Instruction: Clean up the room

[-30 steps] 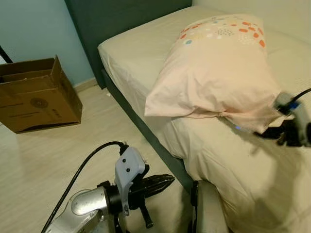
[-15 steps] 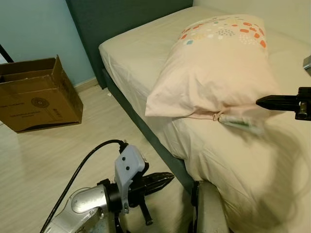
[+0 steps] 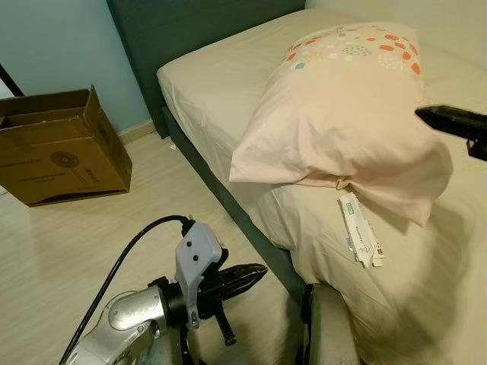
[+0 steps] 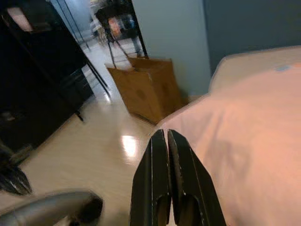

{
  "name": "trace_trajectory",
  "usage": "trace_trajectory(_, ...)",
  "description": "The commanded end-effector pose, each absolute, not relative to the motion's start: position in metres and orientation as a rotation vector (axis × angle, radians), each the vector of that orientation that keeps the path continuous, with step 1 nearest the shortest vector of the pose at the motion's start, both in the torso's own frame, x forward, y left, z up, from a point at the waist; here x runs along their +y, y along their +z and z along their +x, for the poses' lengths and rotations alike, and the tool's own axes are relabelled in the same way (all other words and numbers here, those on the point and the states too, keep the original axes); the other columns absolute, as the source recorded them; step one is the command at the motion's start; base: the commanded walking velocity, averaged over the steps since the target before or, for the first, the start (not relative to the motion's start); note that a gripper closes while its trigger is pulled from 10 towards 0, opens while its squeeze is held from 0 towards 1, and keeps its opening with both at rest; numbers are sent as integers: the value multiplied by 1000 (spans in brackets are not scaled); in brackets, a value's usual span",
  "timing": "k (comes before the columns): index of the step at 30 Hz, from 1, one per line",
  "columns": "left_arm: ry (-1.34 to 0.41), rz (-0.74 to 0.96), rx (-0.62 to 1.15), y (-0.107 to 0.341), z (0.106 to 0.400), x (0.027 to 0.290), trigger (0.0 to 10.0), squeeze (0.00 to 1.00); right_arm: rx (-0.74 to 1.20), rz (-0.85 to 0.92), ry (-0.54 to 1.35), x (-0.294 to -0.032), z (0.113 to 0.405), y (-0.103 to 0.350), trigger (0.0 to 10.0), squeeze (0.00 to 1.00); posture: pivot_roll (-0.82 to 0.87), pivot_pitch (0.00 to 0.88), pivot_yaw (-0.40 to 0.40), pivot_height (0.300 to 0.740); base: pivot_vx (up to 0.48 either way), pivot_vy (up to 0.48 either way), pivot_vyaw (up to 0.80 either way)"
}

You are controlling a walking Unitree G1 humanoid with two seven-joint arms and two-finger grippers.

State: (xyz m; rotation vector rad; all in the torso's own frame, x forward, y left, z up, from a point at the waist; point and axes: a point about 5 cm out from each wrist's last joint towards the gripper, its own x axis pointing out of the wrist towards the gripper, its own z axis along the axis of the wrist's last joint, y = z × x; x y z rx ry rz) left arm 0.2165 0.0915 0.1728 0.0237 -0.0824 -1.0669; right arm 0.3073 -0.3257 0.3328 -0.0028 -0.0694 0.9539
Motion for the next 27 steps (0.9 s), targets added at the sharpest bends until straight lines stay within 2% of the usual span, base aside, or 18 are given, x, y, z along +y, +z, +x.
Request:
trace_trajectory(1, -1061, 9, -66, 168, 216, 93, 10000, 0, -33, -18, 948, -323, 309, 326, 0, 0, 51, 276, 47, 528, 0, 0, 0)
trace_trajectory(8, -1061, 9, -66, 168, 216, 93, 10000, 0, -33, -18, 948, -323, 309, 326, 0, 0, 51, 276, 47, 528, 0, 0, 0)
trace_trajectory(9, -1060, 10, -66, 168, 217, 93, 10000, 0, 38, -71, 927, -320, 312, 314, 0, 0, 51, 276, 47, 528, 0, 0, 0)
trace_trajectory(10, -1058, 14, -65, 168, 217, 93, 10000, 0, 229, -154, 862, -300, 326, 280, 10000, 1000, 50, 275, 41, 528, 0, 0, 0)
trace_trajectory(12, -1058, 14, -65, 168, 217, 93, 10000, 0, 229, -154, 862, -300, 326, 280, 10000, 1000, 50, 275, 41, 528, 0, 0, 0)
trace_trajectory(13, -1057, 16, -64, 168, 217, 92, 10000, 0, 347, -209, 824, -285, 332, 256, 10000, 1000, 52, 277, 33, 528, 0, 0, 0)
trace_trajectory(14, -1057, 16, -64, 168, 217, 92, 10000, 0, 347, -209, 824, -285, 332, 256, 10000, 1000, 52, 277, 33, 528, 0, 0, 0)
trace_trajectory(15, -1056, 17, -61, 167, 216, 93, 10000, 0, 449, -265, 804, -271, 332, 238, 10000, 1000, 52, 277, 33, 528, 0, 0, 0)
trace_trajectory(17, -1050, 18, -54, 165, 215, 94, 10000, 0, 539, -321, 788, -259, 326, 223, 10000, 1000, 40, 280, 28, 528, 0, 0, 0)
trace_trajectory(27, -1008, 23, -63, 164, 221, 94, 10000, 0, 528, -285, 690, -252, 327, 219, 10000, 1000, 24, 273, 18, 528, 0, 0, 0)
